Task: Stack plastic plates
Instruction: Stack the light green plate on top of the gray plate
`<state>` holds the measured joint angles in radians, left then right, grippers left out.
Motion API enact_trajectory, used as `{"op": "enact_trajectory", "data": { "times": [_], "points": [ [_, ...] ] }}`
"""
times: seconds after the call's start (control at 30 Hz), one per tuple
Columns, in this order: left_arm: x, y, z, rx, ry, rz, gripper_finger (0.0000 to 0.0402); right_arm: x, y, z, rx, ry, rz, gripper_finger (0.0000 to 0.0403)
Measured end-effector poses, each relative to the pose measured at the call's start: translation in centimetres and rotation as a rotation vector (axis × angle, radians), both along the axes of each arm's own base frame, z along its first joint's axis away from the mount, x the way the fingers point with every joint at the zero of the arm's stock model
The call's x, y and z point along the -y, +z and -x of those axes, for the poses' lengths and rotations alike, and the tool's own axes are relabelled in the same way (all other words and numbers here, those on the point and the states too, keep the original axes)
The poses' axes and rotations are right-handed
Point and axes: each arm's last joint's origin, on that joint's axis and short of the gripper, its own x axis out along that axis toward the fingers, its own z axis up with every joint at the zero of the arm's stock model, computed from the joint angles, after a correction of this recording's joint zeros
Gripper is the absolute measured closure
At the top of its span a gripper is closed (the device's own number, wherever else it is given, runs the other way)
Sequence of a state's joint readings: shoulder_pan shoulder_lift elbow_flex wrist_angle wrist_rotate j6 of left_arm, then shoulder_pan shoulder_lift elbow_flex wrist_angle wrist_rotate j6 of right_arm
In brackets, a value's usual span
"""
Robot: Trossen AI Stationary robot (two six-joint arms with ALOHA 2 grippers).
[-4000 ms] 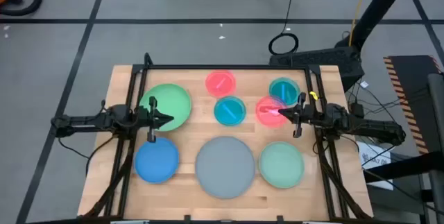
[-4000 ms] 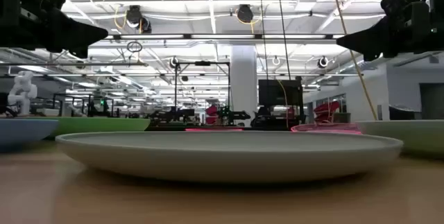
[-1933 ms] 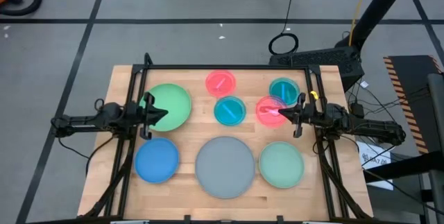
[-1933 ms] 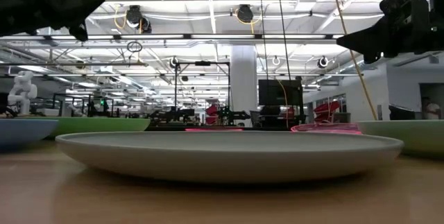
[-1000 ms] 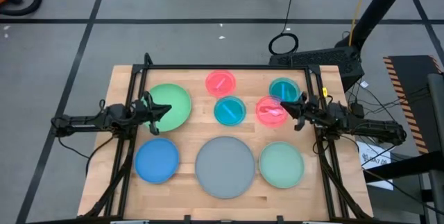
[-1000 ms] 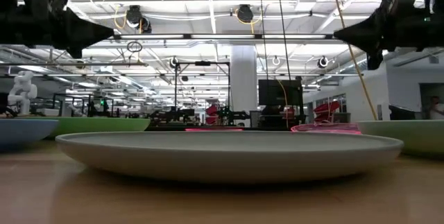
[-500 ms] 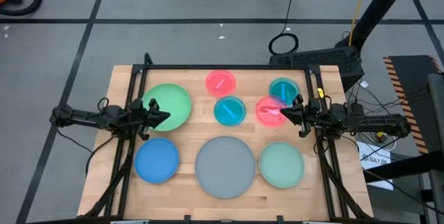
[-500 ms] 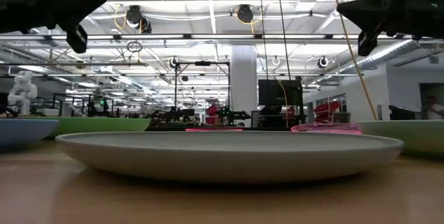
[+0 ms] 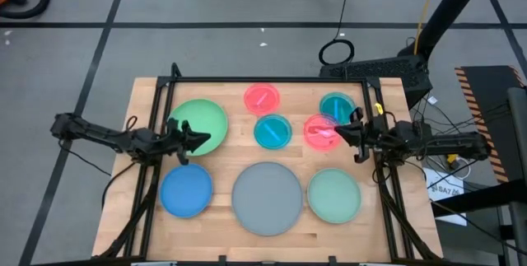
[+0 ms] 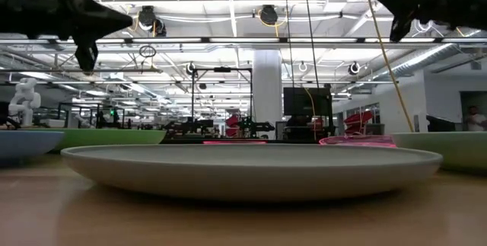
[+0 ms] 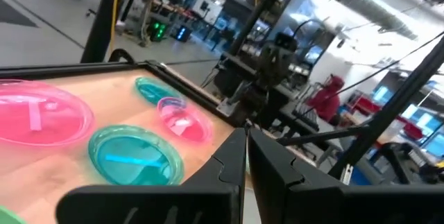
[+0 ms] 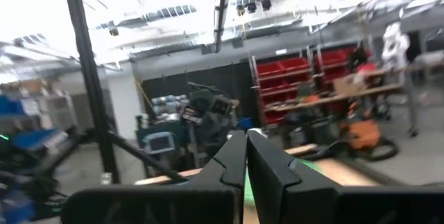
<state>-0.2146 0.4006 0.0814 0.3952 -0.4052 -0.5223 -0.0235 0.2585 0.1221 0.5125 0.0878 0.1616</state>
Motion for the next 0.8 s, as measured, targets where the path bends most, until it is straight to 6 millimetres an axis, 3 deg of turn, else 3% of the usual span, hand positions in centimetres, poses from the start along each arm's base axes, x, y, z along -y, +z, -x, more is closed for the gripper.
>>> {"op": "enact_trajectory", "data": {
  "times": [0.13,0.3,0.53,0.8],
  "points": [
    [0.0,2.0,-0.5,-0.129,0.042,-0.021,0.0378,0.2,1.6,-0.2,-0.120,-0.080,0.024,0.0392],
    [-0.1,3.6,-0.9,-0.380,0.113,-0.011,0.0378,0.4,1.8,-0.7,-0.295,-0.110,0.016,0.0392],
    [0.3,3.2,-2.7,-0.619,0.189,0.084,0.0378,0.5,0.6,-1.2,-0.415,-0.165,-0.072,0.0392],
    [1.3,2.3,-6.6,-0.847,0.146,0.014,0.0378,0.7,-0.2,-1.8,-0.476,-0.199,-0.135,0.0392]
  ]
}}
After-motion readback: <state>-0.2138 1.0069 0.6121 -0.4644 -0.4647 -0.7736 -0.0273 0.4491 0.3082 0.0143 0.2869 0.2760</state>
